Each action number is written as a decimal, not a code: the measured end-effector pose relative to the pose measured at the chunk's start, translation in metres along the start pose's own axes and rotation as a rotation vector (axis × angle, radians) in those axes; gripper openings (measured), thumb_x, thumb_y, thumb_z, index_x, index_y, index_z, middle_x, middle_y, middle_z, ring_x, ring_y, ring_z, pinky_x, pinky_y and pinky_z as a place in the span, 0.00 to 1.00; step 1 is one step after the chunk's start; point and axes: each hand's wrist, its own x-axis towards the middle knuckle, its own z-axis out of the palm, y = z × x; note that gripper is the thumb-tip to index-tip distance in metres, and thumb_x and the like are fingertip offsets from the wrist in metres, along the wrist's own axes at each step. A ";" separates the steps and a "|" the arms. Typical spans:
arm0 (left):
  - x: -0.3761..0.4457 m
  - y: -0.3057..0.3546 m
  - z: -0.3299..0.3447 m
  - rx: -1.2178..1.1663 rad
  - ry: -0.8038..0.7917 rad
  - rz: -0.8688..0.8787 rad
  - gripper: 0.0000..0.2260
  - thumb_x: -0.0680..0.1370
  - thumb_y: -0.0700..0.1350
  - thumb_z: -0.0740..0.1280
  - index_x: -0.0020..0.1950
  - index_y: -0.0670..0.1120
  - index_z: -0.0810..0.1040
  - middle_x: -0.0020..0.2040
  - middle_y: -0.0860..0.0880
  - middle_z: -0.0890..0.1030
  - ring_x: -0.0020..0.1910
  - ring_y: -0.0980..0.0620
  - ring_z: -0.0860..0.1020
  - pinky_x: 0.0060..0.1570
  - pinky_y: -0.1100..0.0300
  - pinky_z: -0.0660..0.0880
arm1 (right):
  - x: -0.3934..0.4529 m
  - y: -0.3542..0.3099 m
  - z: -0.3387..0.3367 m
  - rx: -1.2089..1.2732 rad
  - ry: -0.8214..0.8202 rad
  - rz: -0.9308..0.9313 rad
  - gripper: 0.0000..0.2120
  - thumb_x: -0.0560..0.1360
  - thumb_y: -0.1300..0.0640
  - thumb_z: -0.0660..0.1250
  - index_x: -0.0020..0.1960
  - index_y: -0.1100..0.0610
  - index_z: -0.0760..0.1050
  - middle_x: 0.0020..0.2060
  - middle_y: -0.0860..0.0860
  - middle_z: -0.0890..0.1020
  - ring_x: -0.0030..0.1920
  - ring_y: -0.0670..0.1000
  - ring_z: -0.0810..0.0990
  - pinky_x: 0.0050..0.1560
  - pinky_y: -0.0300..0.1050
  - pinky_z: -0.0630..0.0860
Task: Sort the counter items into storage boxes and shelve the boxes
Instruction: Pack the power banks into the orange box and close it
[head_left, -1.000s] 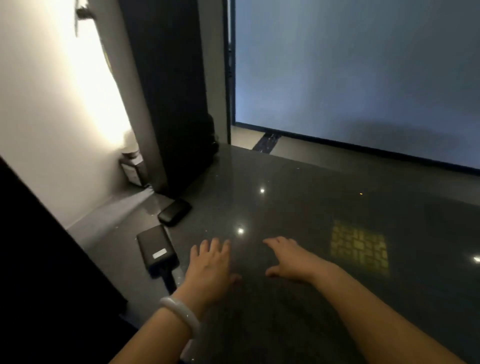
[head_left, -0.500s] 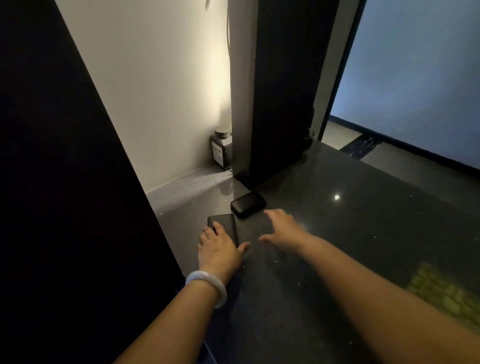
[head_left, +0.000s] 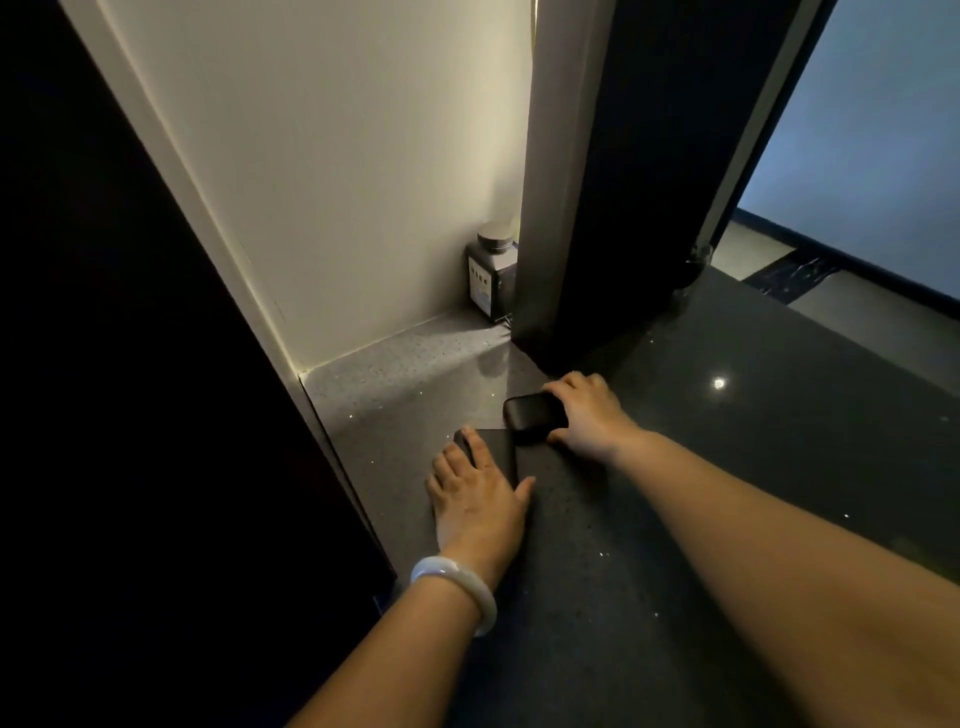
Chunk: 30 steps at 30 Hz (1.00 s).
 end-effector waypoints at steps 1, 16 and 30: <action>0.000 0.000 0.000 -0.003 -0.011 0.007 0.46 0.74 0.67 0.61 0.78 0.43 0.39 0.76 0.36 0.52 0.74 0.37 0.54 0.72 0.43 0.54 | -0.005 0.000 -0.001 0.002 0.024 0.016 0.33 0.71 0.49 0.72 0.72 0.52 0.64 0.68 0.54 0.67 0.68 0.58 0.63 0.68 0.54 0.65; -0.010 -0.004 -0.010 -0.082 -0.101 0.271 0.40 0.70 0.57 0.72 0.76 0.53 0.55 0.67 0.46 0.64 0.63 0.43 0.63 0.64 0.48 0.66 | -0.182 0.027 0.013 0.248 0.079 0.579 0.36 0.65 0.44 0.77 0.67 0.53 0.67 0.62 0.51 0.68 0.64 0.52 0.65 0.65 0.46 0.67; -0.253 0.151 0.026 -0.049 -0.446 1.013 0.42 0.70 0.59 0.72 0.78 0.56 0.53 0.69 0.50 0.65 0.66 0.47 0.62 0.66 0.50 0.66 | -0.516 0.059 -0.025 0.351 0.527 1.079 0.30 0.66 0.42 0.74 0.62 0.51 0.68 0.54 0.46 0.64 0.60 0.50 0.64 0.61 0.44 0.67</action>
